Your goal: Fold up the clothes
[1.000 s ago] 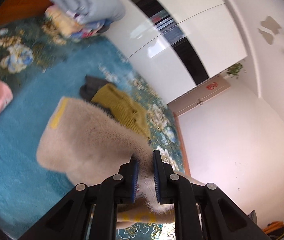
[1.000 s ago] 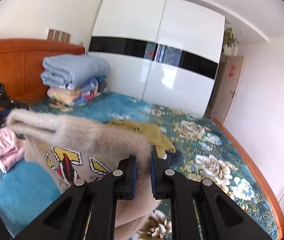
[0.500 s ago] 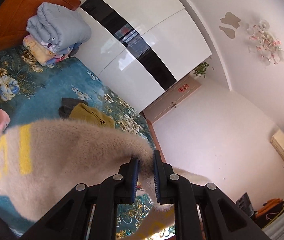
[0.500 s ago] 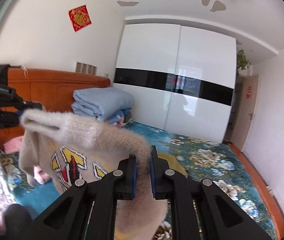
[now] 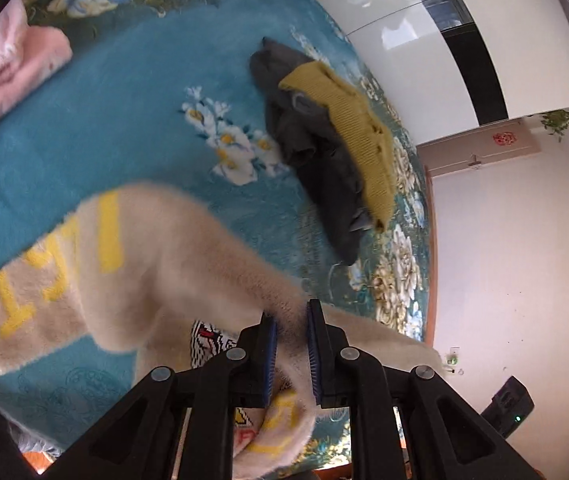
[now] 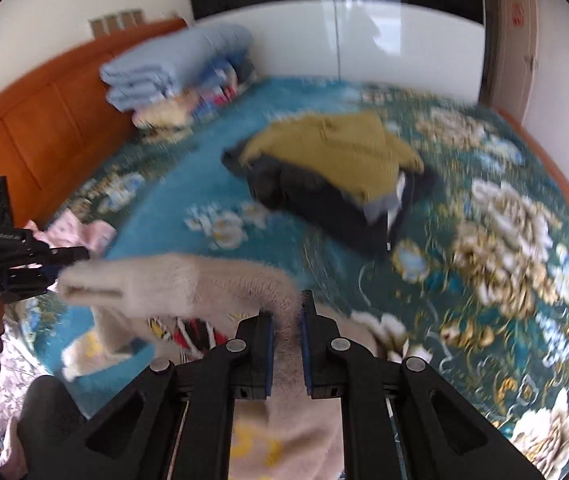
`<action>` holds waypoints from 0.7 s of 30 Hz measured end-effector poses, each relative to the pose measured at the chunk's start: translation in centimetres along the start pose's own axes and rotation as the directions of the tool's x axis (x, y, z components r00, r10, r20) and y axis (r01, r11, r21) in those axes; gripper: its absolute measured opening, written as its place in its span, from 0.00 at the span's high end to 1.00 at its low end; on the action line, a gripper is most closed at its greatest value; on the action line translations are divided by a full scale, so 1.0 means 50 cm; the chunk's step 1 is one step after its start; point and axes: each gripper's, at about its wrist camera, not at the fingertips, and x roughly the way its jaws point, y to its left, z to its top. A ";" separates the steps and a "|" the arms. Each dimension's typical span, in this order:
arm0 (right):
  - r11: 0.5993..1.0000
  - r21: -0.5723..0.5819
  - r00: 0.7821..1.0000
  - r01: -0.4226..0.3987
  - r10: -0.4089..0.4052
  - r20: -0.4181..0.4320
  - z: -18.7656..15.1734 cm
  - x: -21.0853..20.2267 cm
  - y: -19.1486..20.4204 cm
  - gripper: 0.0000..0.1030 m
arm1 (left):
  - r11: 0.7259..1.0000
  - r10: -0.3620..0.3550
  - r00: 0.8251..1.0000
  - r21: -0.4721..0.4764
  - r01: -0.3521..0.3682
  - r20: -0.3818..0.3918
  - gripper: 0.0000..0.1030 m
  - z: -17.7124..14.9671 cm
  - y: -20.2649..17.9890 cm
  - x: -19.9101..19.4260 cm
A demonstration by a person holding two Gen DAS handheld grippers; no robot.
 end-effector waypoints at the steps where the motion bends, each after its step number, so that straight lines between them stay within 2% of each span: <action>1: 1.000 0.016 1.000 0.000 0.001 -0.019 -0.002 0.023 -0.014 0.89 | 1.000 -0.002 1.000 0.002 0.002 -0.002 0.85 0.011 0.003 0.016; 4: 0.998 0.065 0.998 -0.009 0.013 -0.054 -0.002 0.076 -0.049 0.89 | 1.000 -0.002 1.000 0.012 0.002 -0.008 0.85 0.047 -0.007 0.060; 13: 0.995 0.087 0.998 0.045 -0.040 -0.053 0.085 0.182 -0.102 0.89 | 0.984 0.106 0.994 0.144 -0.106 0.012 0.85 0.189 -0.100 0.205; 16: 0.992 0.107 0.995 0.063 -0.054 -0.086 0.108 0.242 -0.129 0.89 | 0.974 0.160 0.987 0.161 -0.158 -0.005 0.85 0.221 -0.102 0.270; 21: 0.990 0.123 0.982 0.074 -0.051 -0.182 0.109 0.347 -0.154 0.89 | 0.966 0.222 0.975 0.138 -0.217 -0.021 0.85 0.244 -0.055 0.351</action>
